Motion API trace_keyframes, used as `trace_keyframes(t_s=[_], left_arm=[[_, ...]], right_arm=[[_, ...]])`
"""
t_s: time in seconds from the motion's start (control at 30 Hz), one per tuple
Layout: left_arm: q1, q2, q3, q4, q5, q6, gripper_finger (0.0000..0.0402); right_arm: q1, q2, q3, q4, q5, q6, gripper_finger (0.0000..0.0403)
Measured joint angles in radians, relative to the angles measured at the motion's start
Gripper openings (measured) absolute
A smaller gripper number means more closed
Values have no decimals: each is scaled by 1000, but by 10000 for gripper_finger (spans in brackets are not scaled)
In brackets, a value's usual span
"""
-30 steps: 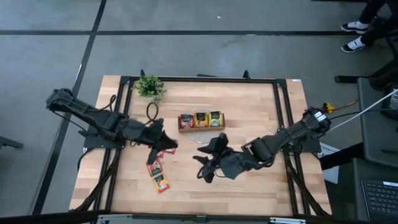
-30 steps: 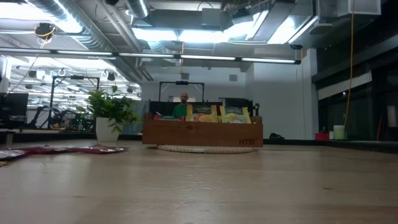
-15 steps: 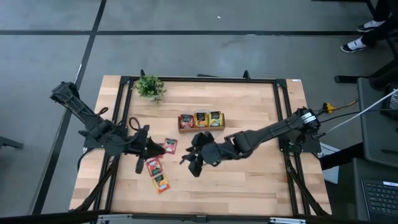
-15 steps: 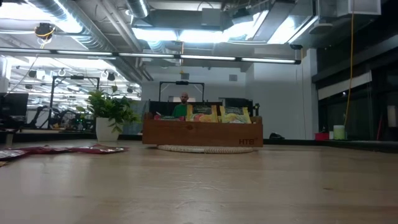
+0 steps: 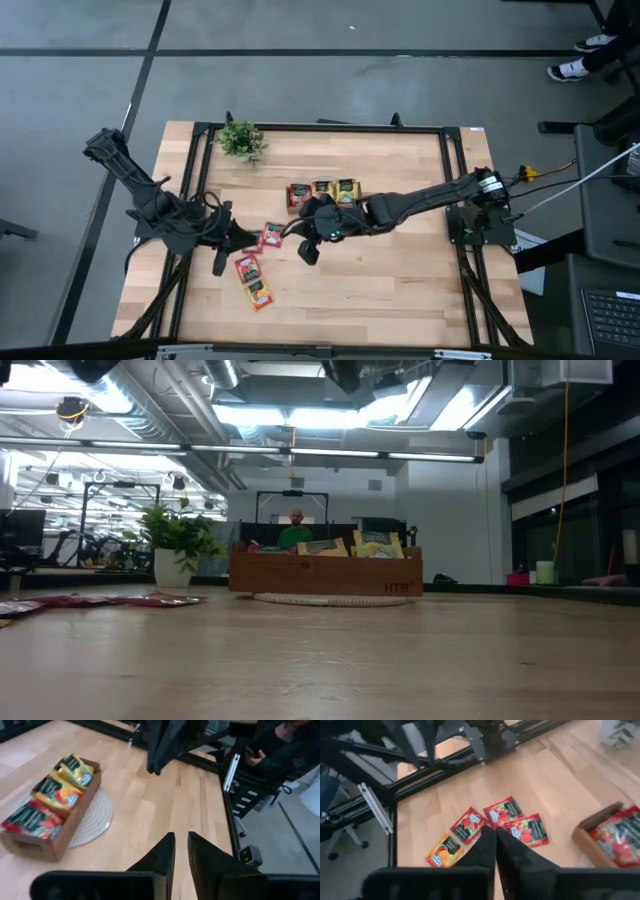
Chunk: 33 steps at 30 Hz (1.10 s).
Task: Pick & Place Tea
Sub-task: Put the red tea bag into the left section of the wooden organizer
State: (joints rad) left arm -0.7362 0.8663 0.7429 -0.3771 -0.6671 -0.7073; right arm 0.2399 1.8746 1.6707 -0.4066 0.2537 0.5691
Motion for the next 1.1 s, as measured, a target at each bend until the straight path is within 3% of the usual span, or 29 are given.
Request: trace_keyframes(t_s=[0.1, 0.33, 0.67, 0.93, 1.1], left_arm=[[-10, -27, 0, -53, -30, -23, 49], [-58, -70, 0, -176, -203, -100, 45], [-125, -80, 0, -350, -277, -299, 42], [-183, -80, 0, -298, -340, -280, 30], [-158, -83, 0, -143, -348, -149, 29]], right_arm=[[-11, 11, 0, 2, -26, -28, 10], [-35, 77, 0, 72, -93, -48, 5], [-86, 156, 0, 132, -172, -54, 3], [-110, 162, 0, 136, -179, -55, 2], [-111, 162, 0, 149, -179, -50, 2]])
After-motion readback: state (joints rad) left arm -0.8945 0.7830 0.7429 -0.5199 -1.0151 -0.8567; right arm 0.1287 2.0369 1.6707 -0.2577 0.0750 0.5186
